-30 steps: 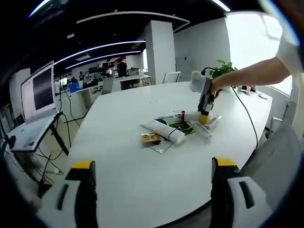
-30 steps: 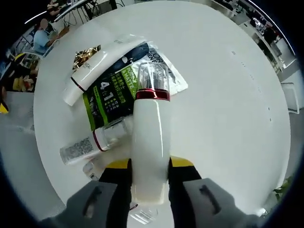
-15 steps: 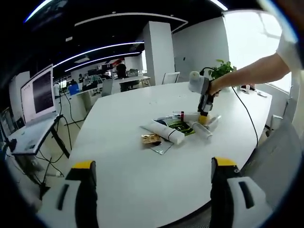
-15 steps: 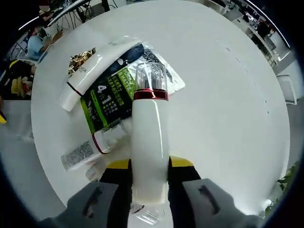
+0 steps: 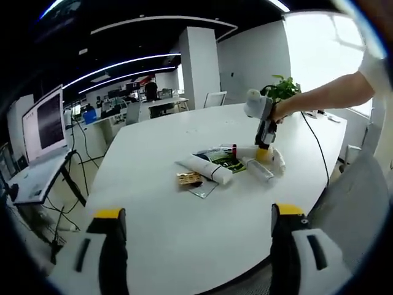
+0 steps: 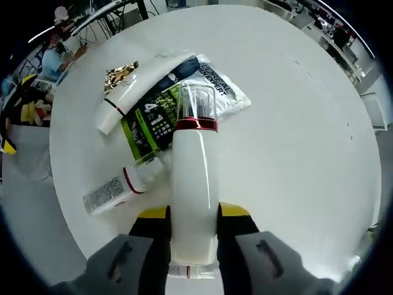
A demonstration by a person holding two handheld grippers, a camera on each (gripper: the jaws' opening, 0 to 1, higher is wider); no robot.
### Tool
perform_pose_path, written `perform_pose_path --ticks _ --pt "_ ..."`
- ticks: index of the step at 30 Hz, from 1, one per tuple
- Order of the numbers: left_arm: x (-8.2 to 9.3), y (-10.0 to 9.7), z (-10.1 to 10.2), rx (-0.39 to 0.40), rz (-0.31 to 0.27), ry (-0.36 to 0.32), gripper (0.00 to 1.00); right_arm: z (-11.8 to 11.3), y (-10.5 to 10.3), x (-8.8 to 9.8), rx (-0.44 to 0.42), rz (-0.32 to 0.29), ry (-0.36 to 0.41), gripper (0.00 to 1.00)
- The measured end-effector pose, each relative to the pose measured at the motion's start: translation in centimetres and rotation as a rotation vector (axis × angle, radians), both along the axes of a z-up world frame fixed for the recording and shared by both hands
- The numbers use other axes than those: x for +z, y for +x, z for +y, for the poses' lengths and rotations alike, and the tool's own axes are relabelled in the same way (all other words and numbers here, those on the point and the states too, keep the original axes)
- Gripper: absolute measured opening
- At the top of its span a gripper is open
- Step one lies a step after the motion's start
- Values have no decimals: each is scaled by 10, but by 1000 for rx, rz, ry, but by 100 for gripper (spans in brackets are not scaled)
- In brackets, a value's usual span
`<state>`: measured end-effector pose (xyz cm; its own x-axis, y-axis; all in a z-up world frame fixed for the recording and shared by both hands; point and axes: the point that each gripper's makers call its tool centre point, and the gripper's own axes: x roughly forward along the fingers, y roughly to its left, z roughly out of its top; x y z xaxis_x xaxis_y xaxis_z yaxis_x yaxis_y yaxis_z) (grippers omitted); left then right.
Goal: Arrange the skincare products in the storage area until every visible bottle or jar stands upright without overlapping.
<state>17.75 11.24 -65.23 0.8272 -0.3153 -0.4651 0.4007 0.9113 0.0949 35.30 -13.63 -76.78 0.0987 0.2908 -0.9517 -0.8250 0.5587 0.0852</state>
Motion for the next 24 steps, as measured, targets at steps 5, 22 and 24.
perform_pose_path --ticks 5,22,24 --pt "-7 -4 -5 -43 42 27 95 1 -10 1 -47 14 44 27" --pt "-11 1 -41 -187 149 -38 91 11 -36 7 -309 242 306 27" --pt "-11 3 -46 -217 153 -42 90 14 -39 8 -337 266 366 27"
